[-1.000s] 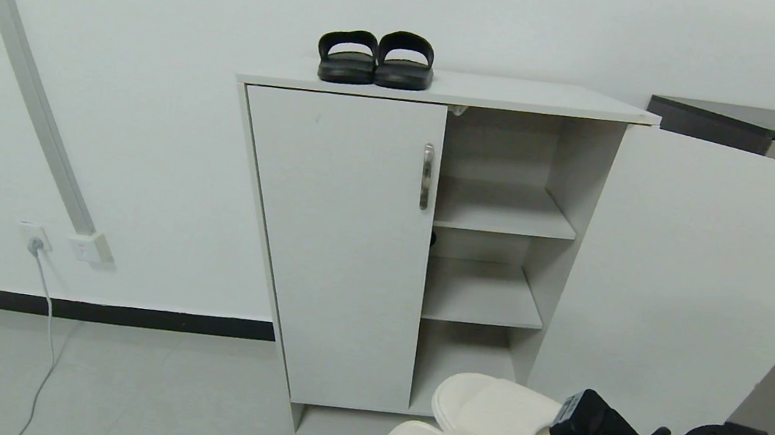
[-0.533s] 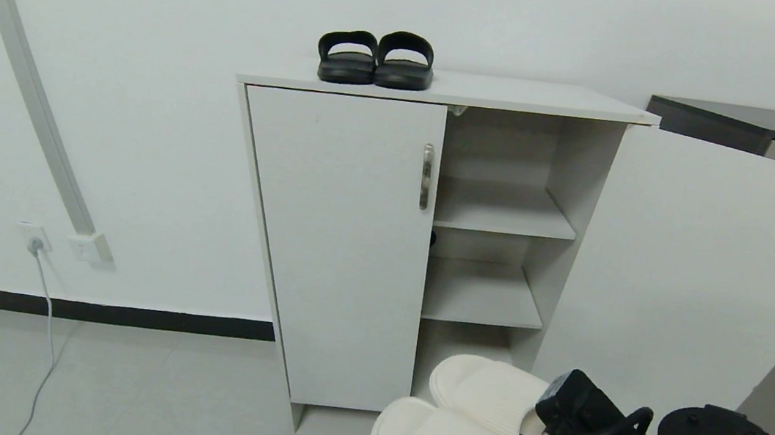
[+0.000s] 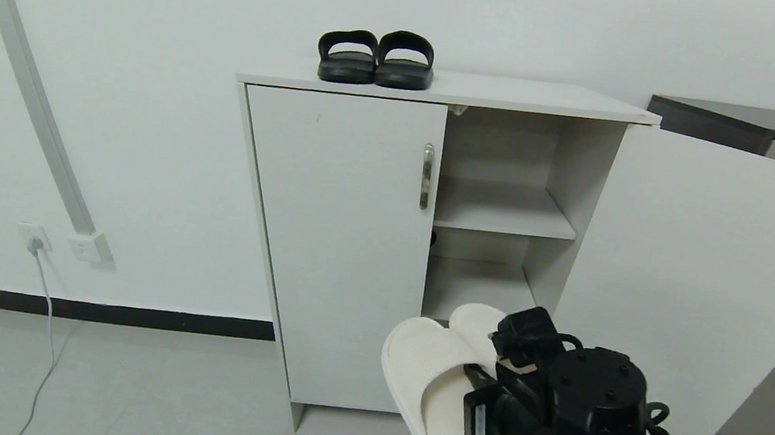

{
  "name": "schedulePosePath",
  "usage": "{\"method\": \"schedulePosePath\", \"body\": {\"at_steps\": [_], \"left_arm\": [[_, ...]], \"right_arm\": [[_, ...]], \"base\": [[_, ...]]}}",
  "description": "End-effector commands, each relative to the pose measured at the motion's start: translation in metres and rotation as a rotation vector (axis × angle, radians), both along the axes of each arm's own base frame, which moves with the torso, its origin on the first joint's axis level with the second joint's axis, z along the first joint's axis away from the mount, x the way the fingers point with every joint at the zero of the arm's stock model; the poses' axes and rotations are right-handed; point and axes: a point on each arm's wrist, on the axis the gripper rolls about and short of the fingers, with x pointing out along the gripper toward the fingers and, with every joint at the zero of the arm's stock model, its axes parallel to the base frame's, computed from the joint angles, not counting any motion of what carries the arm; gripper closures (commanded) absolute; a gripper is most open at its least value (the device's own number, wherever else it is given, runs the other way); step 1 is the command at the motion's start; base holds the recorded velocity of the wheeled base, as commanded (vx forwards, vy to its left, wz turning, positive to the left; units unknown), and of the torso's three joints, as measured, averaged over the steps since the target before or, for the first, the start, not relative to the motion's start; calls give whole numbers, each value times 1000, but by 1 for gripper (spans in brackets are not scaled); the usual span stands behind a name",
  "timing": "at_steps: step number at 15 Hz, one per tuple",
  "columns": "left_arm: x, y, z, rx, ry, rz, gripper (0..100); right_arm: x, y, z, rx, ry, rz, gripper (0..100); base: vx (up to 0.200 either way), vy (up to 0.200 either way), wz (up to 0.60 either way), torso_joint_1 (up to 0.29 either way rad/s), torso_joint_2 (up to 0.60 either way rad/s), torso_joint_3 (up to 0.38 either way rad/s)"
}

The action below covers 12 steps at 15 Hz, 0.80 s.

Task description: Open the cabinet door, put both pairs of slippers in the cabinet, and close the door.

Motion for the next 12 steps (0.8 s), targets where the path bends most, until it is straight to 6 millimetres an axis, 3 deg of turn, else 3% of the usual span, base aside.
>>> {"method": "schedulePosePath", "body": {"at_steps": [1,3,9,12], "left_arm": [[0,-1,-1,-6,5,-28,100],[0,-1,-1,-26,4,-28,100],[0,-1,-1,-26,4,-28,100],[0,-1,-1,-26,4,-28,100]], "right_arm": [[26,14,-20,-43,-5,-128,100],[39,21,-25,-47,-26,-234,100],[51,32,-39,-21,13,-333,100],[53,33,-39,-6,28,-341,100]], "base": [[0,0,0,0,0,0],[0,0,0,0,0,0],[0,0,0,0,0,0],[0,-200,0,2,1,4]]}}
